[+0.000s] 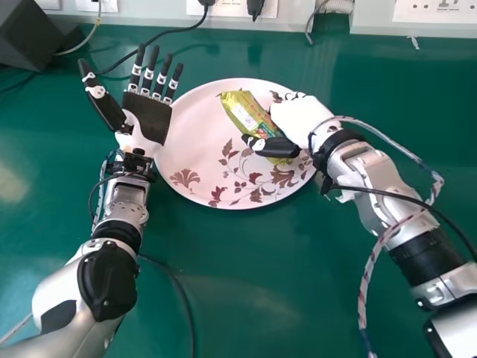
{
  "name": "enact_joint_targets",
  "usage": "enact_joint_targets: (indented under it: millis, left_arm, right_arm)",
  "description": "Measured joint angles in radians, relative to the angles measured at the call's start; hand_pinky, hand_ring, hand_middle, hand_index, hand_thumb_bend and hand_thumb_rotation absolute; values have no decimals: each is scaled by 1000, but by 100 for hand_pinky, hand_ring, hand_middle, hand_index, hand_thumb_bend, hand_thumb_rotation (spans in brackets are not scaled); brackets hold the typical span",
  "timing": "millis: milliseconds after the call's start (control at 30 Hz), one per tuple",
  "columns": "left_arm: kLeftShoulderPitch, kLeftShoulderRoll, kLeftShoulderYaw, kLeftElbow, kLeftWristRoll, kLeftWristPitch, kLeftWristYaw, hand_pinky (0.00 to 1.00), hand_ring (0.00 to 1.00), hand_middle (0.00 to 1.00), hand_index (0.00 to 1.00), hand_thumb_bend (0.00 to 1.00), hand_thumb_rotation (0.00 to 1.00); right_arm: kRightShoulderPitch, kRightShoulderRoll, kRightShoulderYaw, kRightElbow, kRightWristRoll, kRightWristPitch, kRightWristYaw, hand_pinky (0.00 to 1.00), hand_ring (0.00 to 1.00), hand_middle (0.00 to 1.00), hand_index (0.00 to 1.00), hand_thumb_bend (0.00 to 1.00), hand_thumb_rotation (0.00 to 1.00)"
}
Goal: Pick up biscuit and place it in the plate
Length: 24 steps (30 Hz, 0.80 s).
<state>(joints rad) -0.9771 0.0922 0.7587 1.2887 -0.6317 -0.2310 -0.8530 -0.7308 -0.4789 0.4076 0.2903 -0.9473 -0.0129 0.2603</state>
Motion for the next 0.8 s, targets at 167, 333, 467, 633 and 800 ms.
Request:
enact_joint_targets:
  millis: [167, 333, 467, 633, 800]
  left_arm:
    - [0, 0, 0, 0, 0, -2, -3, 82, 80, 88, 98, 100, 52]
    - [0, -1, 0, 0, 0, -1, -3, 77, 75, 85, 95, 100, 51]
    - [0, -1, 0, 0, 0, -1, -3, 78, 78, 84, 96, 100, 51]
    - [1, -2, 0, 0, -2, 0, -3, 84, 84, 89, 98, 100, 53]
    - [1, -3, 0, 1, -2, 0, -2, 88, 84, 89, 96, 100, 54]
  right_arm:
    - [-14, 0, 10, 19, 7, -1, 1, 100, 100, 41, 49, 50, 0]
    - [-35, -1, 34, 49, -5, -7, -15, 100, 100, 41, 50, 50, 0]
    - [-41, -2, 43, 77, -4, -27, -41, 100, 100, 41, 50, 50, 0]
    - [-74, 1, 63, 109, -3, -18, -13, 100, 100, 41, 49, 50, 0]
    - [-88, 6, 74, 137, 13, -17, -7, 100, 100, 42, 50, 50, 0]
